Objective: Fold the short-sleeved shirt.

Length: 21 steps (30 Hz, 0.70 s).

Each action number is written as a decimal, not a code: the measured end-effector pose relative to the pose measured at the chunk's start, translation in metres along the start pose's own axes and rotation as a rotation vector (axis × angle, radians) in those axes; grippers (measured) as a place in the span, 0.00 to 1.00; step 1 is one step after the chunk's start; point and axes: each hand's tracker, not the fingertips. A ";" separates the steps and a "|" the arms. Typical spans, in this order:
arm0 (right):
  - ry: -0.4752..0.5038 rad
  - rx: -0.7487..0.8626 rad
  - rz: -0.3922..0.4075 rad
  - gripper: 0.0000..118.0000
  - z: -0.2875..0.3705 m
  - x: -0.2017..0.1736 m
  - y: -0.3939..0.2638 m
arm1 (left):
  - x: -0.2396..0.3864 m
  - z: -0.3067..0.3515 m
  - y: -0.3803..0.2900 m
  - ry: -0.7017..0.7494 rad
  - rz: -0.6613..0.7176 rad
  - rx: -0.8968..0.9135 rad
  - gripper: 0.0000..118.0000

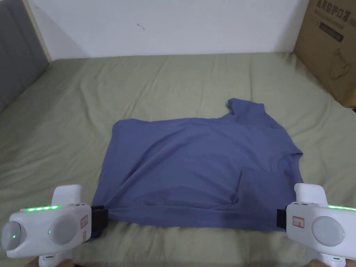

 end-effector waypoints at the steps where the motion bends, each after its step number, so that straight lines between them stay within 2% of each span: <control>1: 0.002 -0.007 -0.016 0.00 -0.001 0.004 -0.001 | 0.002 -0.006 0.003 0.003 -0.013 -0.019 0.74; 2: 0.003 -0.015 -0.028 0.00 -0.001 0.007 -0.002 | 0.004 -0.010 0.005 0.007 -0.022 -0.055 0.72; 3: 0.000 -0.019 -0.037 0.00 -0.001 0.012 -0.003 | 0.006 -0.015 0.004 -0.011 -0.024 -0.055 0.58; 5: -0.011 -0.030 -0.050 0.00 -0.002 0.018 -0.007 | 0.009 -0.025 0.000 -0.044 -0.045 -0.088 0.05; 6: -0.019 -0.034 -0.054 0.00 -0.002 0.021 -0.010 | 0.011 -0.031 -0.002 -0.047 -0.053 -0.147 0.03; 11: -0.043 -0.037 -0.098 0.00 0.002 0.037 -0.017 | 0.016 -0.024 -0.003 -0.039 -0.066 -0.118 0.03; 12: -0.052 -0.031 -0.114 0.07 0.001 0.041 -0.017 | 0.016 -0.023 -0.002 -0.037 -0.064 -0.120 0.03; 13: -0.053 -0.029 -0.125 0.24 -0.001 0.045 -0.016 | 0.016 -0.023 0.001 -0.036 -0.059 -0.120 0.03; 15: -0.063 -0.036 -0.143 0.67 -0.006 0.053 -0.010 | 0.014 -0.022 0.003 -0.038 -0.050 -0.115 0.03; 18: -0.093 -0.046 -0.148 0.66 -0.017 0.065 -0.008 | 0.015 -0.022 0.003 -0.035 -0.047 -0.120 0.03; 20: -0.112 -0.115 -0.154 0.64 -0.026 0.073 -0.009 | 0.016 -0.023 0.002 -0.030 -0.051 -0.128 0.03; 21: -0.098 -0.106 -0.161 0.52 -0.026 0.077 -0.012 | 0.017 -0.022 0.001 -0.030 -0.055 -0.133 0.03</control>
